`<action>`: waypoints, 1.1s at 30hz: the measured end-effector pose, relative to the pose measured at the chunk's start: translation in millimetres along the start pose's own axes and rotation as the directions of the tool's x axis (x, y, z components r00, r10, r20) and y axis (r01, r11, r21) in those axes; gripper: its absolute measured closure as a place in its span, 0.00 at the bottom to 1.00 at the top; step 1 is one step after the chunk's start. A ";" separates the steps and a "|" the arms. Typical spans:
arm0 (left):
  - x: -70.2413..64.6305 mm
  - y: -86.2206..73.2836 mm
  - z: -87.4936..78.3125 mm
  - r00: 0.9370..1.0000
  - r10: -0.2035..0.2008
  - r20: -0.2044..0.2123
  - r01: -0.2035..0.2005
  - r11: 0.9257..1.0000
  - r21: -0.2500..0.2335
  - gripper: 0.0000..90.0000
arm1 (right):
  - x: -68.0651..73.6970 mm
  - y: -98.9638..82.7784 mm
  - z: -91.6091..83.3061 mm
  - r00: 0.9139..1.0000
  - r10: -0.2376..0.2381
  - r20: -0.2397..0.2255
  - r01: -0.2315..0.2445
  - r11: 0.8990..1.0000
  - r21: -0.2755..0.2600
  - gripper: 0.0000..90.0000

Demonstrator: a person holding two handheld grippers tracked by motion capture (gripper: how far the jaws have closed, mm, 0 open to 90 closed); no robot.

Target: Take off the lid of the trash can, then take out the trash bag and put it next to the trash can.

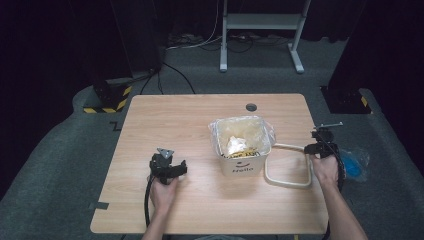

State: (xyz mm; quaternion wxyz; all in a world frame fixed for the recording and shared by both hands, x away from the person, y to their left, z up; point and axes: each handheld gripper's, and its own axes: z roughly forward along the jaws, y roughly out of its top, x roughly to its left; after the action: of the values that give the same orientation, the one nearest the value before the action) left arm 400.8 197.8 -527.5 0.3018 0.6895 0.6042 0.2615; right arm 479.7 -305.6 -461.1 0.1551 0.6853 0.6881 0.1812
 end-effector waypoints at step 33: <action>-0.1 -0.1 -0.2 1.000 0.002 0.003 -0.002 1.000 0.000 0.18 | 28.2 -12.2 -32.1 0.991 -0.117 -0.067 0.106 0.982 -0.153 0.35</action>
State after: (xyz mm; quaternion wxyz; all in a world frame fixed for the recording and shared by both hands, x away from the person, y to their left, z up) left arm 400.6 197.8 -527.5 0.3024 0.6906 0.6029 0.2609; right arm 453.7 -278.5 -437.4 0.1896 0.6247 0.7153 0.2492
